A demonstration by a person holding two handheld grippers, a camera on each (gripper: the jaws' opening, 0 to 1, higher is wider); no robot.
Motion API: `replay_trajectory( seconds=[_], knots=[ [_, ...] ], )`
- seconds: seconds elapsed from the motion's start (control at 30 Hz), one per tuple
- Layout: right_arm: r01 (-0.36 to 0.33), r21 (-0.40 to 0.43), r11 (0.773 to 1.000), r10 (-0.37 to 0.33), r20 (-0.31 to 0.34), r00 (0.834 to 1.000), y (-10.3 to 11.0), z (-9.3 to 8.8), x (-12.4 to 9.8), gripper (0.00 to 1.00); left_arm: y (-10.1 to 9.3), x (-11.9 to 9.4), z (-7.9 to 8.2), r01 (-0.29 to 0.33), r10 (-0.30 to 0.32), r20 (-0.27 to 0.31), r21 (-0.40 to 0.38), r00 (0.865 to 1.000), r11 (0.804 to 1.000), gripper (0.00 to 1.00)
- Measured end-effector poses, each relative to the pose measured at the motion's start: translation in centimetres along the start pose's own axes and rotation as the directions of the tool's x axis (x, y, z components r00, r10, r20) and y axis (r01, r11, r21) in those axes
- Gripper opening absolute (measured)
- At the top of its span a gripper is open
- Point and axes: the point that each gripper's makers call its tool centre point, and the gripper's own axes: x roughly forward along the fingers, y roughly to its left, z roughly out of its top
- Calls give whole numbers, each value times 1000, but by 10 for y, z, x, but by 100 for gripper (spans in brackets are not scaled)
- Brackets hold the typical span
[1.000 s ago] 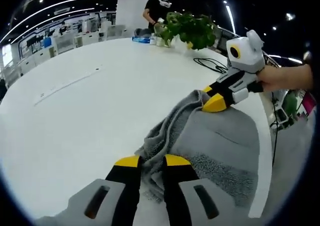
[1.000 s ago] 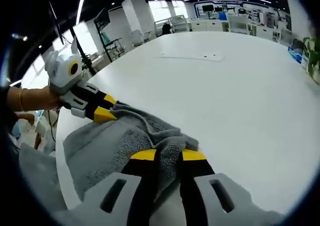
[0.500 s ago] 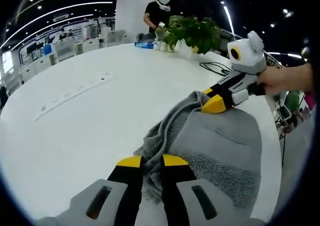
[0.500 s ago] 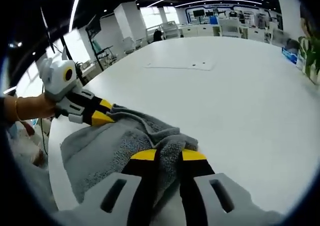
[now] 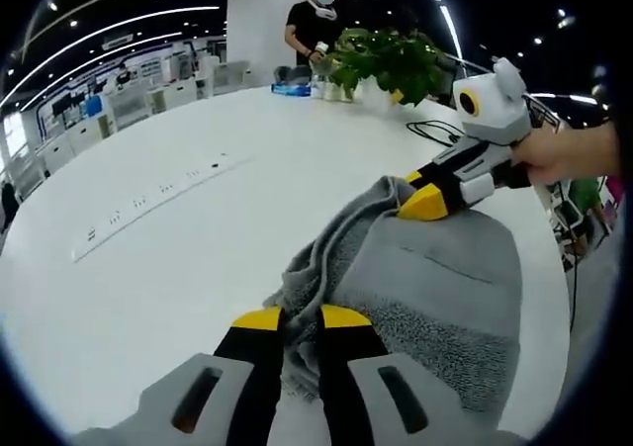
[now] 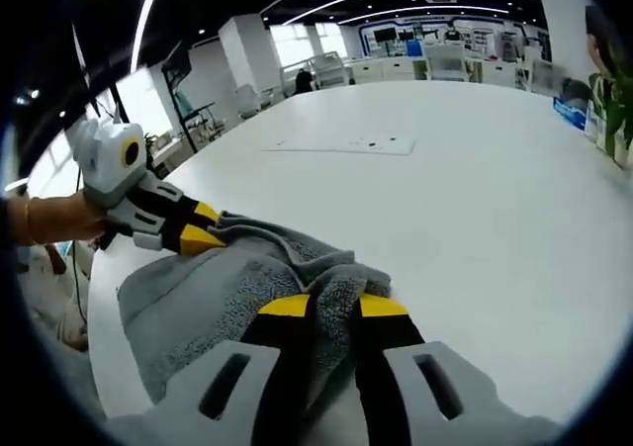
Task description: Fold the towel on the table until its edges align and the towel forms a compact rectangular stack.
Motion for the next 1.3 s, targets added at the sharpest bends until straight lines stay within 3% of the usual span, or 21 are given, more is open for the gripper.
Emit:
replay_trajectory(
  seconds=[0.13,0.3,0.5,0.6,0.8,0.97,1.1,1.17,1.3],
  knots=[
    [4,21,1000,-4,2,1000,-1,1,0,14,1,-1,0,4,-4,-12,-56,1000,998,12],
    [1,57,998,-2,29,1000,-3,3,-3,15,3,-1,2,2,-4,-33,-42,999,999,13],
    [18,30,999,-19,28,999,-3,12,-4,15,8,-6,7,-63,61,-35,-57,998,996,18],
    [37,8,999,-37,36,999,-7,14,-7,17,9,-15,16,-75,76,1,-86,997,993,21],
    [67,-6,998,-66,76,995,-4,26,-25,23,6,-35,34,-82,85,62,-53,994,995,29],
    [82,-26,996,-79,86,993,4,29,-42,26,-1,-49,35,-113,120,67,-90,991,989,42],
    [84,-35,996,-79,121,990,13,35,-61,25,-17,-63,37,-104,108,82,-53,991,993,47],
    [94,-41,995,-87,148,985,16,40,-72,25,-25,-74,41,-86,96,111,-95,989,992,48],
    [88,-53,995,-78,157,984,24,41,-86,25,-27,-93,43,-96,110,138,-105,984,990,51]
  ],
)
